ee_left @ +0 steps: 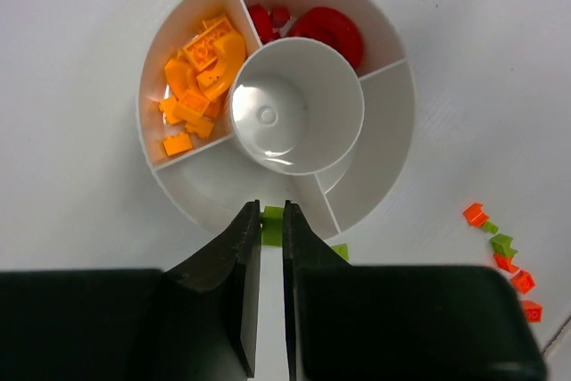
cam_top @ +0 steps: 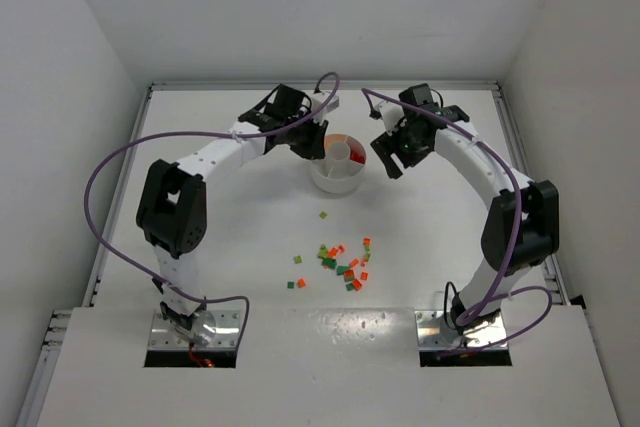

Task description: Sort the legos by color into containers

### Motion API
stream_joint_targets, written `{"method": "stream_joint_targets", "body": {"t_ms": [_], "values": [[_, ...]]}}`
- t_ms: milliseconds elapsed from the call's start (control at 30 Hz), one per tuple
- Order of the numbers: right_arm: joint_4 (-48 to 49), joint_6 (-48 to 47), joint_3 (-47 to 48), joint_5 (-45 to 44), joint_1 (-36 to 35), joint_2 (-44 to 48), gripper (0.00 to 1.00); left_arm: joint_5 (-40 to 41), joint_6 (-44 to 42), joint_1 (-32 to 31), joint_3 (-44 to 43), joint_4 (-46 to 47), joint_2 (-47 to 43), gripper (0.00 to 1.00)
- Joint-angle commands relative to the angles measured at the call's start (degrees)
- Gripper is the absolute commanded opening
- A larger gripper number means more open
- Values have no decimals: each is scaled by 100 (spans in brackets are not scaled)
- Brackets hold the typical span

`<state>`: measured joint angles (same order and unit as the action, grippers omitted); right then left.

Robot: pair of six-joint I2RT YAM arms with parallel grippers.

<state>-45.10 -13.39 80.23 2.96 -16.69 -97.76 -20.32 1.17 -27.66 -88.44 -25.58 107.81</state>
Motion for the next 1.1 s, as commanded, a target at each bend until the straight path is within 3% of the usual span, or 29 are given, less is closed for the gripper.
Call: {"method": "stream_joint_targets", "body": {"t_ms": [0, 200, 300, 433, 700, 867, 1067], "values": [[124, -50, -16, -50, 8, 345, 76, -148, 138, 33, -252, 185, 73, 0], [124, -50, -68, -50, 8, 345, 76, -201, 138, 33, -305, 185, 240, 5], [124, -50, -68, -50, 8, 345, 76, -201, 86, 33, -305, 124, 241, 17], [124, -50, -16, -50, 8, 345, 76, -139, 33, 33, -243, 71, 241, 43], [124, -50, -16, -50, 8, 292, 76, -218, -580, -20, 362, 133, -872, 44], [177, -50, -16, -103, 8, 292, 76, 615, -1548, -617, 1653, -70, -1929, 36], [177, -50, -16, -103, -53, 151, 76, 1407, -1445, -1347, 3067, 246, -2492, 36]]}}
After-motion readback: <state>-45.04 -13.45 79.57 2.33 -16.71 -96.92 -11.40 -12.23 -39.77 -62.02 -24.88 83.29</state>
